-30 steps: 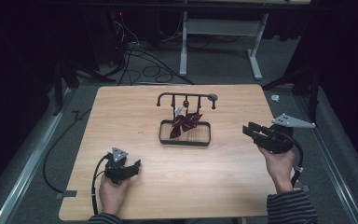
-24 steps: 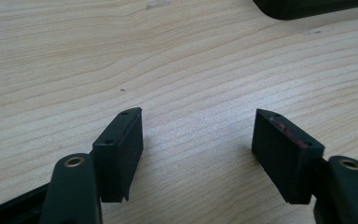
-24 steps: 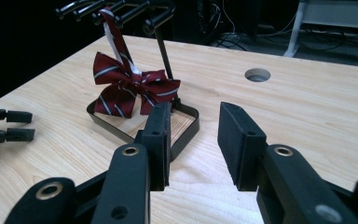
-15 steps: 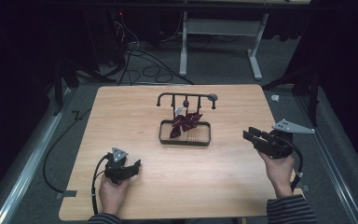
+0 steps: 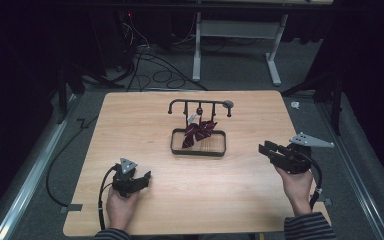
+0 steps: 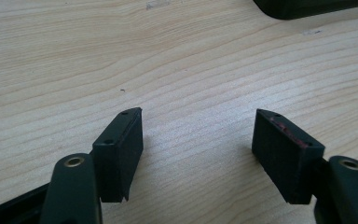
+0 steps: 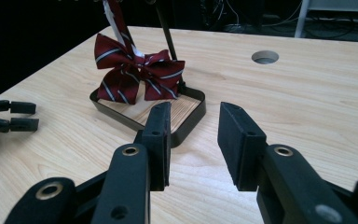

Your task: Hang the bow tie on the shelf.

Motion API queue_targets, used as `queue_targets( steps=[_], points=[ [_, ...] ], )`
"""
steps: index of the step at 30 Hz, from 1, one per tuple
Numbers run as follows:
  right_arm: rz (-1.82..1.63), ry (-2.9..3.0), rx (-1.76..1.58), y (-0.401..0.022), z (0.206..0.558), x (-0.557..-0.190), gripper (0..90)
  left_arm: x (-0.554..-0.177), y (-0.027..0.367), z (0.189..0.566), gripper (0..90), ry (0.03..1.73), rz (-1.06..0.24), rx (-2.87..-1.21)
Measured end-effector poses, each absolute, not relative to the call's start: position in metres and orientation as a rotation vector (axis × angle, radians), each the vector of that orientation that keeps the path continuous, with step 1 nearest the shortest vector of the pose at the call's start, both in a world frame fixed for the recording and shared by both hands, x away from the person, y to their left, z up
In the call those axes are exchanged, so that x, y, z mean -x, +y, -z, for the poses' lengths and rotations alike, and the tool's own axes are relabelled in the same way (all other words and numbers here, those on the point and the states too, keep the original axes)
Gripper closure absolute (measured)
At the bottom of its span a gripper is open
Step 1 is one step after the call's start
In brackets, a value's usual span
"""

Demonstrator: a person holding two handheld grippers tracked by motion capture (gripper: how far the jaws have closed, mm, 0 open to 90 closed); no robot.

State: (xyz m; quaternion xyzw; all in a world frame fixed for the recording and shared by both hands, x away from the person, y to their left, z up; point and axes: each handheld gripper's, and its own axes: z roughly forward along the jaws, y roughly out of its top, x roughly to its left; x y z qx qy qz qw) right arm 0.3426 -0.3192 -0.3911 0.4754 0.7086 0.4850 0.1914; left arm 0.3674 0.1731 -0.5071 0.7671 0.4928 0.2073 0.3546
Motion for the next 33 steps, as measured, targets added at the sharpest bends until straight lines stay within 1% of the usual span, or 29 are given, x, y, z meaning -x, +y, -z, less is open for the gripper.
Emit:
queue_targets(
  steps=[33],
  points=[
    [-1.341, 2.041, -1.387, -0.308, 0.423, -0.338, 66.2, -0.367, 0.173, 0.507, 33.8, 1.274, -0.537, -1.981]
  ],
)
